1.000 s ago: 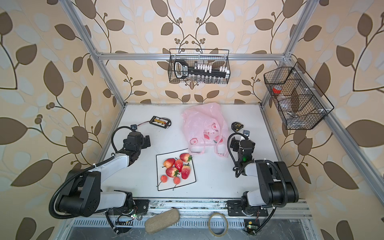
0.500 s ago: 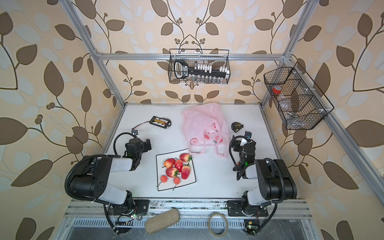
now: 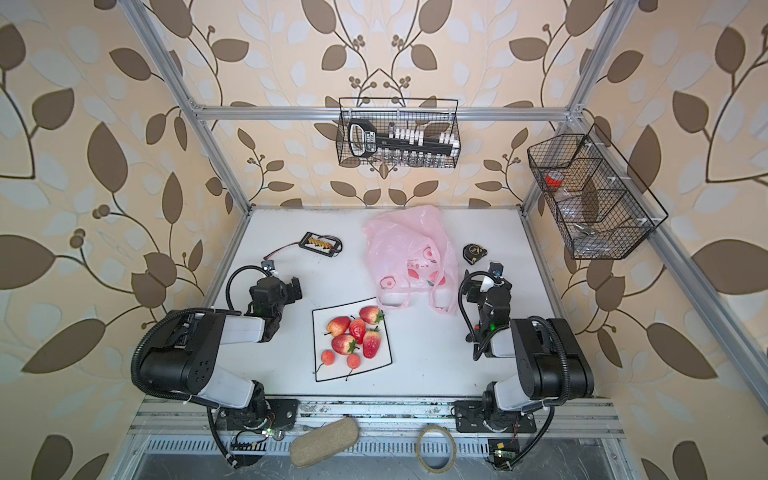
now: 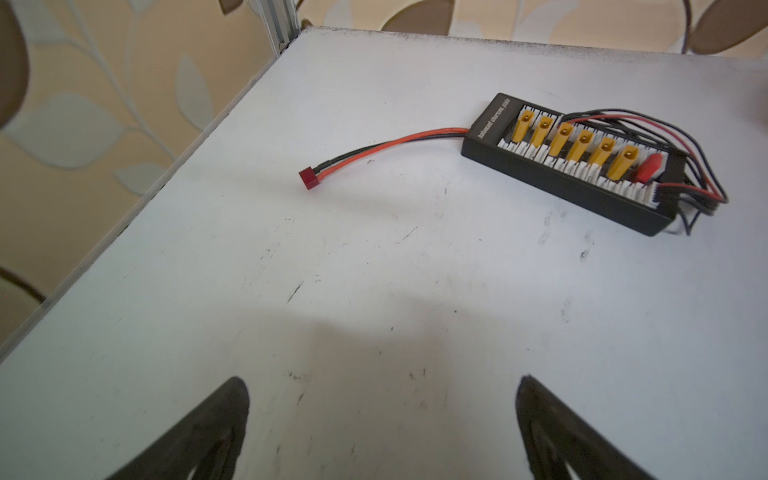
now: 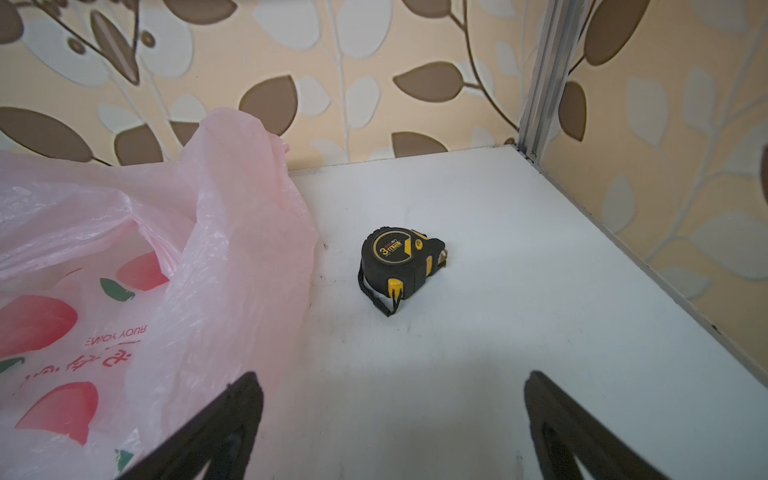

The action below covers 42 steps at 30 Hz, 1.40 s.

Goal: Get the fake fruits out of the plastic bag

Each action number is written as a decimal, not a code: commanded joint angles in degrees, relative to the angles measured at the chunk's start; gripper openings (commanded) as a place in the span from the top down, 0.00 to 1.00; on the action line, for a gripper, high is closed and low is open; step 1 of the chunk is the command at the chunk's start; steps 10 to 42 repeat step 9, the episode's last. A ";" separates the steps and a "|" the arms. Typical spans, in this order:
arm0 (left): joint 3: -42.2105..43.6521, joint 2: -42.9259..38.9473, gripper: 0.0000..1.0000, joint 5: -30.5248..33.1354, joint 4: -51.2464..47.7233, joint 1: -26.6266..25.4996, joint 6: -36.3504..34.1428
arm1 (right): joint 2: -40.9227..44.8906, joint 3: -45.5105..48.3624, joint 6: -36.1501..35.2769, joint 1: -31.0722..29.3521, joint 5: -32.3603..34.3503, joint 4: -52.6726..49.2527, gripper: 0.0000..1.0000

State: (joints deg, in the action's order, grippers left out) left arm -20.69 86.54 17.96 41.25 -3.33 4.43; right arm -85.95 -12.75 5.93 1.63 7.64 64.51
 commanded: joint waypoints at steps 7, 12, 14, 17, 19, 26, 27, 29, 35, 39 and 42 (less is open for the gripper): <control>-1.83 0.13 0.01 -1.49 1.02 0.52 -0.13 | 0.27 -0.02 -0.39 0.15 -0.65 1.26 0.01; -0.59 -0.94 0.01 -1.84 2.30 0.48 -0.32 | 0.35 0.10 -0.45 0.03 -0.53 1.56 0.01; -0.59 -0.94 0.01 -1.84 2.30 0.48 -0.32 | 0.35 0.10 -0.45 0.03 -0.53 1.56 0.01; -0.59 -0.94 0.01 -1.84 2.30 0.48 -0.32 | 0.35 0.10 -0.45 0.03 -0.53 1.56 0.01; -0.59 -0.94 0.01 -1.84 2.30 0.48 -0.32 | 0.35 0.10 -0.45 0.03 -0.53 1.56 0.01; -0.59 -0.94 0.01 -1.84 2.30 0.48 -0.32 | 0.35 0.10 -0.45 0.03 -0.53 1.56 0.01; -0.59 -0.94 0.01 -1.84 2.30 0.48 -0.32 | 0.35 0.10 -0.45 0.03 -0.53 1.56 0.01; -0.59 -0.94 0.01 -1.84 2.30 0.48 -0.32 | 0.35 0.10 -0.45 0.03 -0.53 1.56 0.01; -0.59 -0.94 0.01 -1.84 2.30 0.48 -0.32 | 0.35 0.10 -0.45 0.03 -0.53 1.56 0.01; -0.59 -0.94 0.01 -1.84 2.30 0.48 -0.32 | 0.35 0.10 -0.45 0.03 -0.53 1.56 0.01; -0.59 -0.94 0.01 -1.84 2.30 0.48 -0.32 | 0.35 0.10 -0.45 0.03 -0.53 1.56 0.01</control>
